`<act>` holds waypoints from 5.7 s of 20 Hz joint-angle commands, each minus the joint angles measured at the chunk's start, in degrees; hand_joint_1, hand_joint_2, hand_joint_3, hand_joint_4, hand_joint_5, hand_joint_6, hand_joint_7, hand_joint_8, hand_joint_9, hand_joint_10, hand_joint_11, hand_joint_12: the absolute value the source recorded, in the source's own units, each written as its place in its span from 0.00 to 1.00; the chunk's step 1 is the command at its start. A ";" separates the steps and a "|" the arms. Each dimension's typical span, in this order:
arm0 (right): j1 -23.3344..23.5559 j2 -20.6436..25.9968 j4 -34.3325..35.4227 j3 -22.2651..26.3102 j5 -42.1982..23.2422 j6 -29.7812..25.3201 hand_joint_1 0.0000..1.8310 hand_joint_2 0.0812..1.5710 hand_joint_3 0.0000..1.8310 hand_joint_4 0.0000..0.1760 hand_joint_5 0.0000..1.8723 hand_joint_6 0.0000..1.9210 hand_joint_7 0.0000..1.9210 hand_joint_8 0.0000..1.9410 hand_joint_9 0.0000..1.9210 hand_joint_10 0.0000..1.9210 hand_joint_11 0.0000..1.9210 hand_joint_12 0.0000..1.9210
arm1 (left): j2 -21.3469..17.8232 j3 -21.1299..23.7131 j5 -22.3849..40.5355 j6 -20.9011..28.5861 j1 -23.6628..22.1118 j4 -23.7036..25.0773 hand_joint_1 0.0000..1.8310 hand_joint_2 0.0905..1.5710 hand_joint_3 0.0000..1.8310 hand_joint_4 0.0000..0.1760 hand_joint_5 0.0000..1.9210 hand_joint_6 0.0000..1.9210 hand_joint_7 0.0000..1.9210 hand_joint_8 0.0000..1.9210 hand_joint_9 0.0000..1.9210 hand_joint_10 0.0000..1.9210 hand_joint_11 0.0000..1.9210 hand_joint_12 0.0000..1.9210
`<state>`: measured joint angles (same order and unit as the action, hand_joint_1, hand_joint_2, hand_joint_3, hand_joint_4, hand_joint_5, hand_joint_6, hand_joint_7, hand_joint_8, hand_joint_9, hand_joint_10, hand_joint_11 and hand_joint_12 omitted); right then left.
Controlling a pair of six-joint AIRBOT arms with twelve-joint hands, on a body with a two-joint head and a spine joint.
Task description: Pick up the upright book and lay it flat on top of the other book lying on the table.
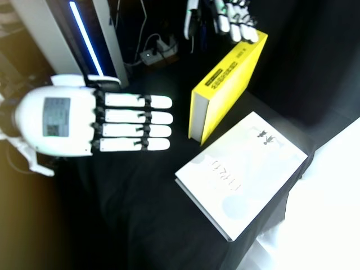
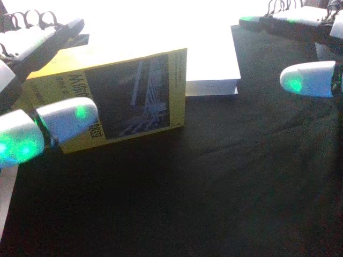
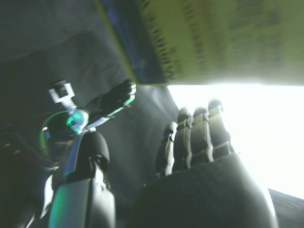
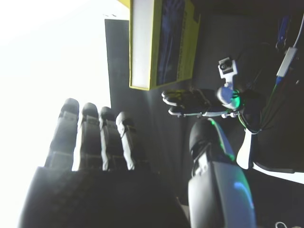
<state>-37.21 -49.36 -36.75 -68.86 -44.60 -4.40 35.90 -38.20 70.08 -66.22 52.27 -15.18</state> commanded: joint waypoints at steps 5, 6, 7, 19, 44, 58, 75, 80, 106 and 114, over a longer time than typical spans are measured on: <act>0.82 1.22 1.13 1.40 -4.43 -1.50 0.08 0.84 0.01 0.01 0.00 0.00 0.00 0.00 0.00 0.00 0.00 0.00 | -0.96 0.67 9.94 0.18 0.61 0.27 0.08 0.79 0.00 0.09 0.01 0.00 0.00 0.00 0.00 0.00 0.00 0.00; 0.82 1.24 1.17 1.41 -4.43 -1.63 0.06 0.84 0.01 0.02 0.00 0.00 0.00 0.00 0.00 0.00 0.00 0.00 | -1.05 0.71 10.43 0.18 0.83 -0.07 0.12 0.77 0.00 0.26 0.00 0.00 0.00 0.00 0.00 0.00 0.00 0.00; 0.82 1.24 1.23 1.40 -4.43 -1.63 0.05 0.84 0.01 0.02 0.00 0.00 0.00 0.00 0.00 0.00 0.00 0.00 | -1.15 0.75 11.04 0.18 1.19 -0.48 0.13 0.76 0.00 0.35 0.00 0.00 0.00 0.00 0.00 0.00 0.00 0.00; 0.83 1.19 1.91 0.94 -4.45 -2.61 0.03 0.86 0.00 0.05 0.00 0.00 0.00 0.00 0.00 0.00 0.00 0.00 | 3.20 -5.46 4.59 0.18 1.89 -15.27 0.40 0.65 0.00 0.24 0.01 0.00 0.00 0.00 0.00 0.00 0.00 0.00; 10.28 -2.41 0.99 -1.64 -12.24 -3.40 0.23 0.67 0.00 0.00 0.00 0.00 0.00 0.00 0.00 0.00 0.00 0.00 | 4.26 -3.51 10.72 0.18 -3.82 -2.46 0.64 0.69 0.00 0.00 0.50 0.51 0.62 0.57 0.65 0.65 0.59 0.86; 10.89 -12.28 -1.31 -8.40 -9.94 -7.74 0.69 0.68 0.00 0.00 0.49 0.44 0.53 0.50 0.59 0.72 0.48 0.95 | 7.31 -2.93 19.29 0.18 -10.75 6.60 0.63 0.70 0.00 0.00 0.50 0.53 0.66 0.46 0.72 0.53 0.68 0.67; 10.99 -10.69 0.70 -9.01 -9.87 -7.88 0.63 0.70 0.00 0.00 0.51 0.54 0.68 0.98 0.71 1.00 0.74 1.00 | 3.53 -0.29 23.90 0.18 -2.86 1.96 0.27 0.63 0.00 1.00 0.00 0.00 0.00 0.00 0.00 0.00 0.00 0.00; 15.34 -10.01 2.39 -8.97 -9.69 -1.55 0.61 0.74 0.00 0.00 0.44 0.64 0.54 0.92 0.59 0.97 0.60 1.00 | 3.43 1.14 25.67 0.18 3.71 -2.36 0.28 0.67 0.00 0.77 0.00 0.00 0.00 0.00 0.00 0.00 0.00 0.00; 28.54 -21.95 3.74 -26.70 9.10 10.83 0.75 0.72 0.00 0.00 0.41 0.51 0.51 0.55 0.45 0.77 0.38 0.96 | 7.54 -0.38 24.75 0.18 8.61 -2.65 0.31 0.76 0.02 0.75 0.00 0.00 0.00 0.00 0.00 0.00 0.00 0.00; 20.25 -26.51 4.55 -29.12 9.05 10.82 0.68 0.73 0.00 0.00 0.42 0.53 0.51 0.66 0.53 0.71 0.43 0.87 | 7.11 -0.04 24.65 0.18 8.66 -2.76 0.22 0.78 0.02 0.66 0.00 0.00 0.00 0.00 0.00 0.00 0.00 0.00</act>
<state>-17.91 -76.01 -33.54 -97.84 -31.64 6.15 43.33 -38.39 87.64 -66.22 61.36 -19.16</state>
